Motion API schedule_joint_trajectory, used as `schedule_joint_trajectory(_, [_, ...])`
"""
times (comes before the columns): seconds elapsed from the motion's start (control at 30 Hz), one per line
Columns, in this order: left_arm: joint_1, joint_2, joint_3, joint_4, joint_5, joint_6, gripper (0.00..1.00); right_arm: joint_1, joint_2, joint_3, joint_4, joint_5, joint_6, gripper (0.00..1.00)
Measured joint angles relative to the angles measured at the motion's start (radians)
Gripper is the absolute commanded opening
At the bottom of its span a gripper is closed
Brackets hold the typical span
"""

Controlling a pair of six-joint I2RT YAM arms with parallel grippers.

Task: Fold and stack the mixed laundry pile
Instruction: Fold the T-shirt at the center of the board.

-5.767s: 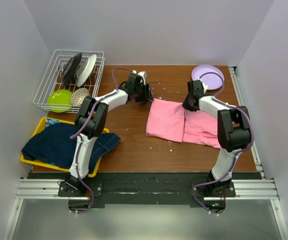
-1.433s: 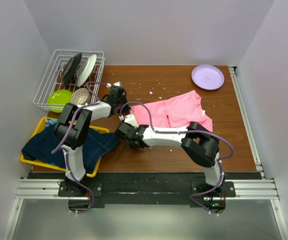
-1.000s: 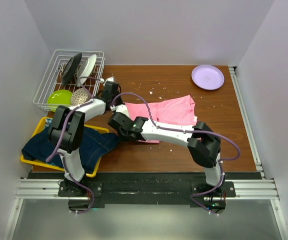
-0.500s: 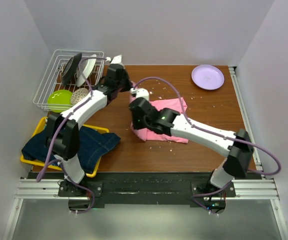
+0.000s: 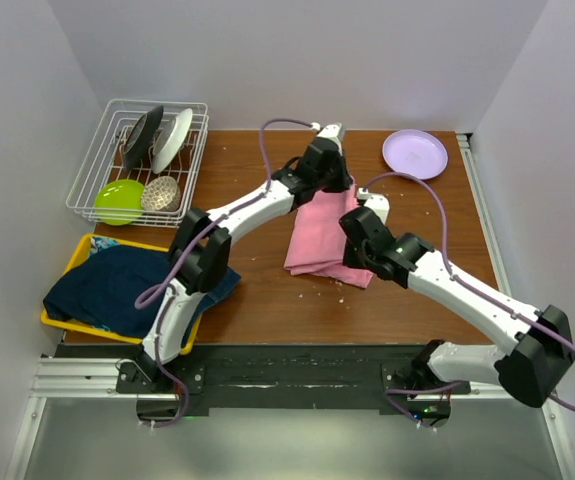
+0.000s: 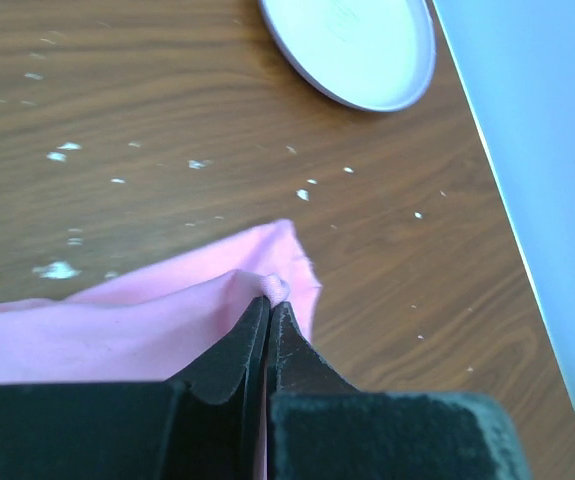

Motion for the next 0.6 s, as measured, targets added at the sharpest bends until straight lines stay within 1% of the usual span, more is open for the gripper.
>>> schedule_joint_trajectory(0.23, [-0.055,0.107,0.113,0.035,0.058,-0.038,0.0,-0.015,-0.105,-0.079,-0.051,0.032,0.042,0.0])
schedule_joint_trajectory(0.47, [-0.078,0.146,0.118,0.118,0.097,-0.068,0.0,-0.024,-0.124,-0.134,-0.079,0.066,0.074,0.0])
schedule_joint_trajectory(0.5, [-0.079,0.156,0.118,0.136,0.108,-0.071,0.0,-0.025,-0.124,-0.144,-0.079,0.069,0.078,0.03])
schedule_joint_trajectory(0.53, [-0.08,0.166,0.118,0.153,0.119,-0.076,0.04,-0.026,-0.124,-0.153,-0.08,0.074,0.083,0.13])
schedule_joint_trajectory(0.57, [-0.081,0.177,0.119,0.169,0.132,-0.08,0.08,-0.029,-0.124,-0.161,-0.083,0.077,0.088,0.21])
schedule_joint_trajectory(0.6, [-0.081,0.188,0.119,0.182,0.143,-0.086,0.11,-0.031,-0.124,-0.167,-0.085,0.08,0.095,0.27])
